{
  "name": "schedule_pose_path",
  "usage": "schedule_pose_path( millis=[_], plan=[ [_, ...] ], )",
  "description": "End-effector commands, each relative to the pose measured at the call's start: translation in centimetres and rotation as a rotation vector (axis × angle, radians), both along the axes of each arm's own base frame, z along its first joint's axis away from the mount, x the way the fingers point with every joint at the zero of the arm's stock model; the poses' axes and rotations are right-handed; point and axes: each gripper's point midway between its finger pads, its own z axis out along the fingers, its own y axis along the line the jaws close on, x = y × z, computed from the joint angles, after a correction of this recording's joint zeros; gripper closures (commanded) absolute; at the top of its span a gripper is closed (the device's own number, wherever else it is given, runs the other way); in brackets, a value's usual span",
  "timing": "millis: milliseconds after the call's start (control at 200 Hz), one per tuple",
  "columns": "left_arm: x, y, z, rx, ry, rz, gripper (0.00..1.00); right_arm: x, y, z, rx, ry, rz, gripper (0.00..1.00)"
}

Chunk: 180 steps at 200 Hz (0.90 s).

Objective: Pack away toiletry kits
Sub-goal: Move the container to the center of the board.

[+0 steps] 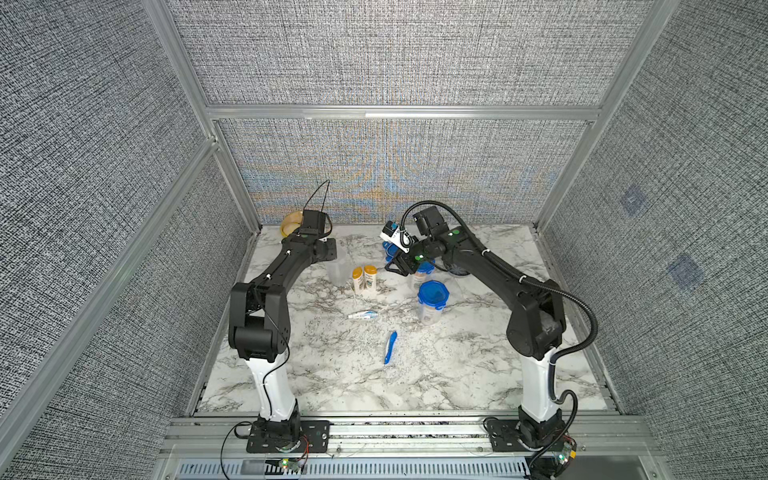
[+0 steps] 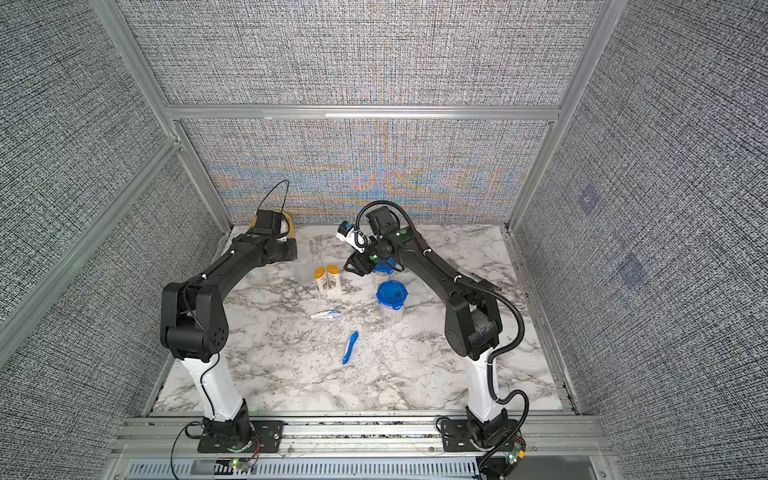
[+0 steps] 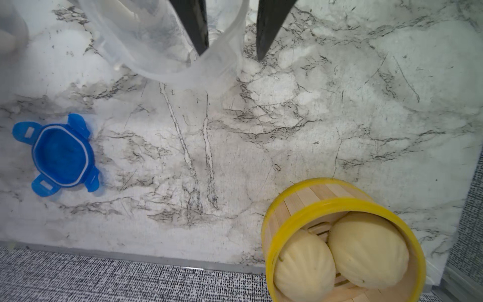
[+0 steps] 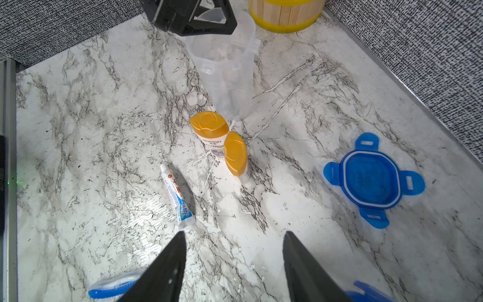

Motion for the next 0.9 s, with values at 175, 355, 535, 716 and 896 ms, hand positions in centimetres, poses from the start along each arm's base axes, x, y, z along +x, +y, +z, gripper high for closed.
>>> schedule_pose_path(
  millis=[175,355,535,716,896],
  plan=[
    [-0.9,-0.1,-0.5,0.041,0.068,-0.066,0.88,0.0,0.2,-0.3,0.009,0.014,0.025,0.39],
    [-2.6,0.8,0.9,0.076,0.070,-0.057,0.98,-0.1,0.1,0.3,0.018,0.004,0.030,0.40],
    [-6.9,2.0,3.2,0.113,0.110,-0.033,1.00,-0.6,0.2,1.5,0.043,-0.009,0.052,0.39],
    [-14.7,2.6,4.3,0.139,0.276,-0.093,1.00,-0.9,-0.1,1.2,0.019,-0.013,0.062,0.39],
    [-22.0,1.7,2.7,0.076,0.481,-0.219,0.99,-1.2,-0.1,0.5,0.021,0.014,0.074,0.39]
  ],
)
